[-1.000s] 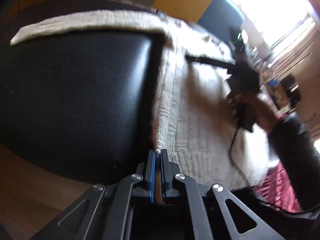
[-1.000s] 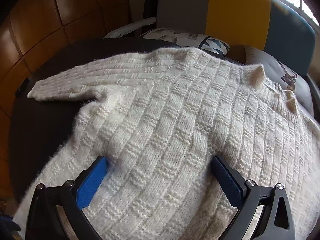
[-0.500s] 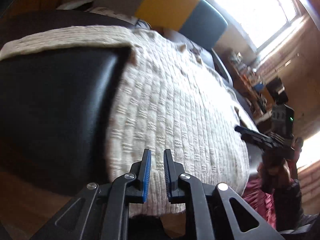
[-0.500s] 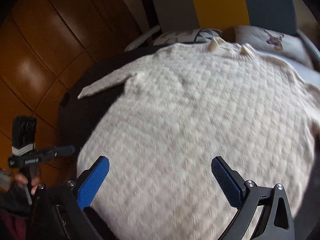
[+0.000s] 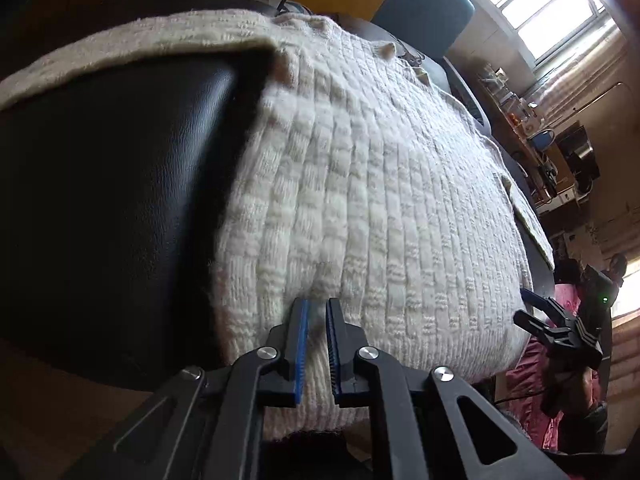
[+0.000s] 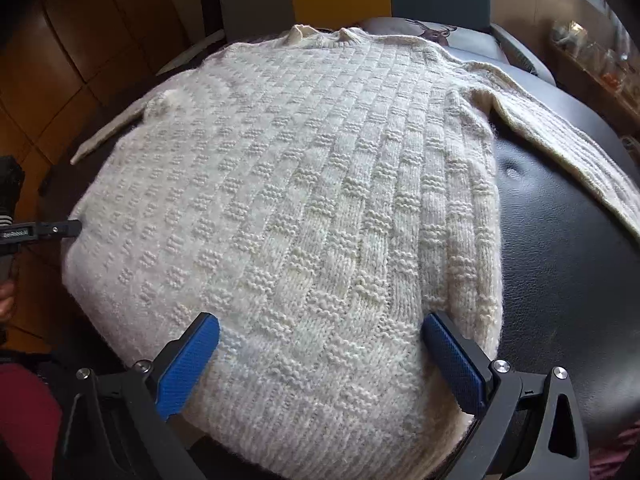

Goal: Fold clothes

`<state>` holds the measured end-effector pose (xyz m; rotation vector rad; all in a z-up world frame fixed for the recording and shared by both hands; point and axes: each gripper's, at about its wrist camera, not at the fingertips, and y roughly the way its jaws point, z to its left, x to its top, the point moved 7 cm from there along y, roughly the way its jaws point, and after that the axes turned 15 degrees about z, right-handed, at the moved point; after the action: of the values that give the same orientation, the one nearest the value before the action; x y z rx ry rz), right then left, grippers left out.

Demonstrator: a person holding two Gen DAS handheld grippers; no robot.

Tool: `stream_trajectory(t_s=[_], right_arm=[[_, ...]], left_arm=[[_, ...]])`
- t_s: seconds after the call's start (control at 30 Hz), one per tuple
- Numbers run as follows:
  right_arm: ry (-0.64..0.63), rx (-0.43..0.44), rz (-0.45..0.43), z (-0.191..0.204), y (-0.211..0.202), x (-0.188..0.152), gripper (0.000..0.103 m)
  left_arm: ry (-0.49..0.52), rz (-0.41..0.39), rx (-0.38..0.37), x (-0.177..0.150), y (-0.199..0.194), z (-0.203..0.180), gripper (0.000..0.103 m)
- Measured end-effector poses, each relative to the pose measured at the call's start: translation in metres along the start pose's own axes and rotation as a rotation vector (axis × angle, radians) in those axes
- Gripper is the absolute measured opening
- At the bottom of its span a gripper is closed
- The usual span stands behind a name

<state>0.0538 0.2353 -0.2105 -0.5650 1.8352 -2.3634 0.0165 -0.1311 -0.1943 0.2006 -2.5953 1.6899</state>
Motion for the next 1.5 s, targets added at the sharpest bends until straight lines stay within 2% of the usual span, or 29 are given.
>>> stream_trajectory(t_s=[0.03, 0.1, 0.2, 0.23, 0.33, 0.43, 0.47, 0.57, 0.63, 0.77, 0.83, 1.07, 1.17, 1.37, 1.4, 1.43, 1.47, 1.5], right_arm=[[0.02, 0.05, -0.018, -0.001, -0.008, 0.002, 0.103], [0.089, 0.144, -0.117, -0.014, -0.035, 0.009, 0.103], [0.3, 0.251, -0.265, -0.068, -0.075, 0.016, 0.103], [0.38, 0.274, -0.306, -0.09, -0.087, 0.017, 0.103], [0.629, 0.253, -0.391, -0.168, -0.112, 0.009, 0.103], [0.831, 0.289, -0.529, -0.25, -0.131, -0.006, 0.103], [0.904, 0.278, -0.56, -0.275, -0.134, -0.012, 0.103], [1.115, 0.248, -0.648, -0.347, -0.141, -0.028, 0.099], [1.198, 0.267, -0.666, -0.376, -0.136, -0.029, 0.099], [1.237, 0.277, -0.646, -0.402, -0.125, -0.016, 0.097], [1.249, 0.272, -0.63, -0.406, -0.116, -0.007, 0.097], [1.26, 0.247, -0.716, -0.416, -0.113, 0.01, 0.097], [1.262, 0.255, -0.73, -0.417, -0.112, 0.013, 0.103], [1.286, 0.231, -0.662, -0.421, -0.109, 0.015, 0.101], [1.285, 0.225, -0.642, -0.422, -0.105, 0.016, 0.081], [1.285, 0.22, -0.621, -0.423, -0.101, 0.017, 0.024], [1.292, 0.228, -0.597, -0.424, -0.095, 0.018, 0.009], [1.314, 0.262, -0.578, -0.426, -0.085, 0.016, 0.007]], left_arm=[[0.012, -0.022, 0.0, 0.005, -0.006, -0.006, 0.01], [0.049, -0.043, -0.023, 0.015, -0.017, -0.021, 0.01], [0.124, -0.076, -0.052, 0.039, -0.023, -0.052, 0.011], [0.158, -0.077, -0.036, 0.048, -0.018, -0.065, 0.012], [0.257, -0.073, 0.003, 0.071, 0.002, -0.105, 0.012], [0.337, -0.043, 0.023, 0.086, 0.026, -0.137, 0.013], [0.353, -0.026, 0.042, 0.09, 0.036, -0.146, 0.013], [0.369, 0.033, 0.034, 0.096, 0.057, -0.156, 0.013], [0.363, 0.068, 0.033, 0.097, 0.067, -0.157, 0.013], [0.314, 0.116, 0.015, 0.104, 0.085, -0.151, 0.013], [0.295, 0.116, -0.014, 0.107, 0.085, -0.147, 0.013], [0.279, 0.12, -0.033, 0.101, 0.084, -0.142, 0.013], [0.261, 0.126, -0.057, 0.101, 0.083, -0.139, 0.013], [0.22, 0.147, -0.113, 0.102, 0.083, -0.134, 0.013], [0.22, 0.147, -0.112, 0.102, 0.083, -0.134, 0.013], [0.222, 0.147, -0.108, 0.102, 0.083, -0.135, 0.013], [0.226, 0.146, -0.103, 0.101, 0.083, -0.136, 0.013], [0.228, 0.145, -0.1, 0.101, 0.083, -0.136, 0.013]])
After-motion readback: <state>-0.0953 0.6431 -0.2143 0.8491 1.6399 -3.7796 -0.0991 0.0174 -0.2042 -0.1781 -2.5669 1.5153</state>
